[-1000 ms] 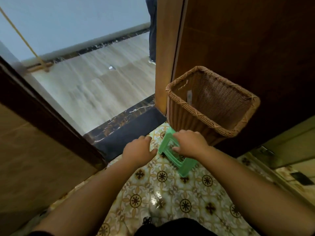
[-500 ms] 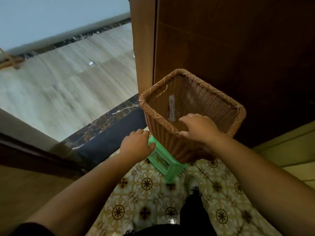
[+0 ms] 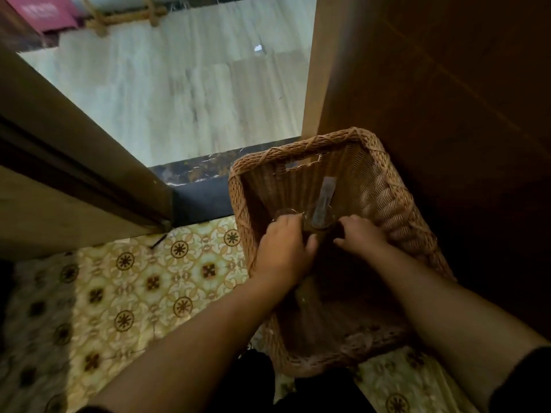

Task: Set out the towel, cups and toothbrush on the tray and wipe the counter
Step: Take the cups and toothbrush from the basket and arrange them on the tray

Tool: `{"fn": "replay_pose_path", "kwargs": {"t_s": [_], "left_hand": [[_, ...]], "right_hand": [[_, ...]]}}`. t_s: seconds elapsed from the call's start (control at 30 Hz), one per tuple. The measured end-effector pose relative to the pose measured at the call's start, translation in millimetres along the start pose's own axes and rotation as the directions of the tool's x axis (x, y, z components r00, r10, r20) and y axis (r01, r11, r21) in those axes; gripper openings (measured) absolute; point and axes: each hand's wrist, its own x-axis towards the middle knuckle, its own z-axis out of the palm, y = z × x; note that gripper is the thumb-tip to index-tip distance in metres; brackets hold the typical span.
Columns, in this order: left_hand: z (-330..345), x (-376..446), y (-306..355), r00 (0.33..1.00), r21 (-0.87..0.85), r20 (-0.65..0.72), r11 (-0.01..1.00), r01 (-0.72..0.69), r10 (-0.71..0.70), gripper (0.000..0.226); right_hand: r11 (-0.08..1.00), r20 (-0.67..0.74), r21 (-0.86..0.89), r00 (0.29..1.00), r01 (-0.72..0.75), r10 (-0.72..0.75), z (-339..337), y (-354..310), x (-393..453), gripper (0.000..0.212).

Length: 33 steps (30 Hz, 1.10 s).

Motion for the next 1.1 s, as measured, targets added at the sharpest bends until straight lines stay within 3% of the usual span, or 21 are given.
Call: {"fn": "replay_pose_path", "kwargs": {"t_s": [0.07,0.13,0.23,0.3,0.4,0.57,0.73,0.9,1.1], "left_hand": [[37,23,6,0.960,-0.174,0.103,0.945,0.276,-0.261,0.046],[80,48,2,0.866,-0.253,0.141,0.828,0.500,-0.480,0.058],[135,81,-20,0.731,-0.294,0.055,0.689,0.663,-0.680,0.075],[162,99,-42,0.678,-0.264,-0.012,0.656,0.707,-0.735,0.088],[187,114,-71,0.675,-0.202,-0.085,0.676,0.709,-0.733,0.103],[205,134,-100,0.716,-0.210,-0.078,0.714,0.668,-0.693,0.112],[211,143,-110,0.734,-0.265,-0.048,0.717,0.645,-0.677,0.112],[212,148,-111,0.751,-0.210,-0.054,0.743,0.636,-0.658,0.110],[202,142,-103,0.748,-0.212,-0.043,0.737,0.641,-0.663,0.105]], "right_hand": [[0.995,0.008,0.096,1.000,-0.016,0.015,17,9,21,0.061],[0.982,0.006,0.186,1.000,-0.016,0.015,35,15,45,0.069],[0.962,0.005,0.263,0.998,-0.067,0.068,58,19,81,0.093],[0.951,0.000,0.302,0.997,-0.070,0.073,72,19,104,0.108],[0.938,-0.028,0.346,0.999,-0.025,0.037,91,19,123,0.120],[0.890,-0.069,0.453,0.994,-0.048,0.088,115,16,144,0.127],[0.877,-0.068,0.475,0.990,-0.079,0.126,123,12,156,0.123],[0.864,-0.027,0.500,0.997,-0.053,0.077,127,12,158,0.124],[0.836,-0.032,0.548,0.998,-0.032,0.059,120,9,153,0.104]]}}
